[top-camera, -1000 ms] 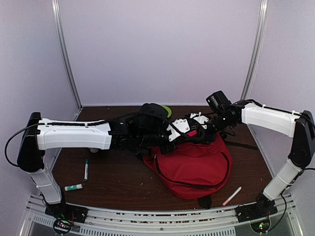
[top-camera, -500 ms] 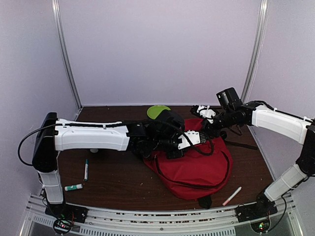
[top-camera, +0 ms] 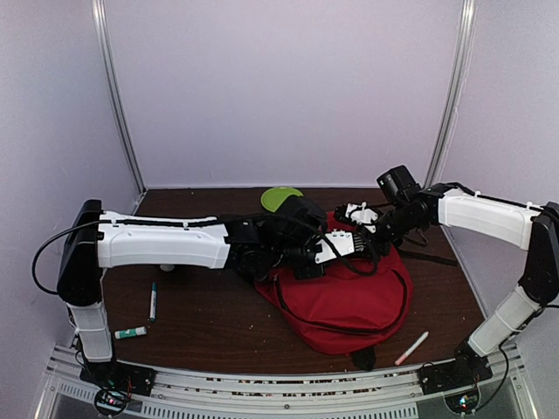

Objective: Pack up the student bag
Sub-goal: Pick up the lower front pocket of the student bag, then place the pen in the lower front pocket of the bag.

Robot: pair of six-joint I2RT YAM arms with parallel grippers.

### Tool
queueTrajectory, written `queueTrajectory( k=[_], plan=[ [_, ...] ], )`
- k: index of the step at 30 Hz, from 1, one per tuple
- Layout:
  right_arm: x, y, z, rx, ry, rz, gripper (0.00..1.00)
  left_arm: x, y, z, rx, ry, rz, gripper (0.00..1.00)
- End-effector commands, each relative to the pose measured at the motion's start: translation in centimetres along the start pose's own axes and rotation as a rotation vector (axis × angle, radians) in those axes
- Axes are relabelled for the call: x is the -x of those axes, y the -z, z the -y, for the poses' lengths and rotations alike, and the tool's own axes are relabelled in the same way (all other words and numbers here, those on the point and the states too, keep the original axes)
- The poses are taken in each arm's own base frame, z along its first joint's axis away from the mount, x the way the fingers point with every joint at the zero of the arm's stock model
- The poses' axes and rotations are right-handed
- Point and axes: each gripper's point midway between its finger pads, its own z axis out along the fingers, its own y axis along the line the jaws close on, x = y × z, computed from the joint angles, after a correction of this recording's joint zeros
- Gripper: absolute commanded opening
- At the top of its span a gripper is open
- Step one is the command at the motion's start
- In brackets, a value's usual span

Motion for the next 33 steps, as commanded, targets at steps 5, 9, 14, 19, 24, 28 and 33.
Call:
queueTrajectory(
  k=[5,9,14,19,24,28,33],
  plan=[
    [1.0,-0.3,0.6,0.076,-0.071,0.01,0.29,2.4,-0.6,-1.8,0.089,-0.039,0.101,0.0],
    [2.0,1.1,0.5,0.114,-0.091,0.064,0.21,3.0,-1.7,-1.6,0.09,-0.07,0.117,0.0],
    [2.9,1.8,-0.4,0.185,-0.109,0.098,0.18,3.0,-3.4,-1.4,0.093,-0.114,0.11,0.0],
    [3.1,2.1,-1.0,0.215,-0.108,0.111,0.18,2.2,-4.9,-2.5,0.116,-0.108,0.084,0.0],
    [3.3,2.5,-1.2,0.228,-0.106,0.121,0.18,1.0,-6.4,-2.8,0.106,-0.103,0.055,0.0],
    [3.8,2.9,-1.2,0.226,-0.105,0.136,0.15,-0.2,-8.0,-3.0,0.09,-0.089,0.013,0.0],
    [4.1,3.3,-0.9,0.211,-0.103,0.144,0.07,-2.2,-9.7,-3.5,0.104,-0.079,-0.062,0.0]
  ],
)
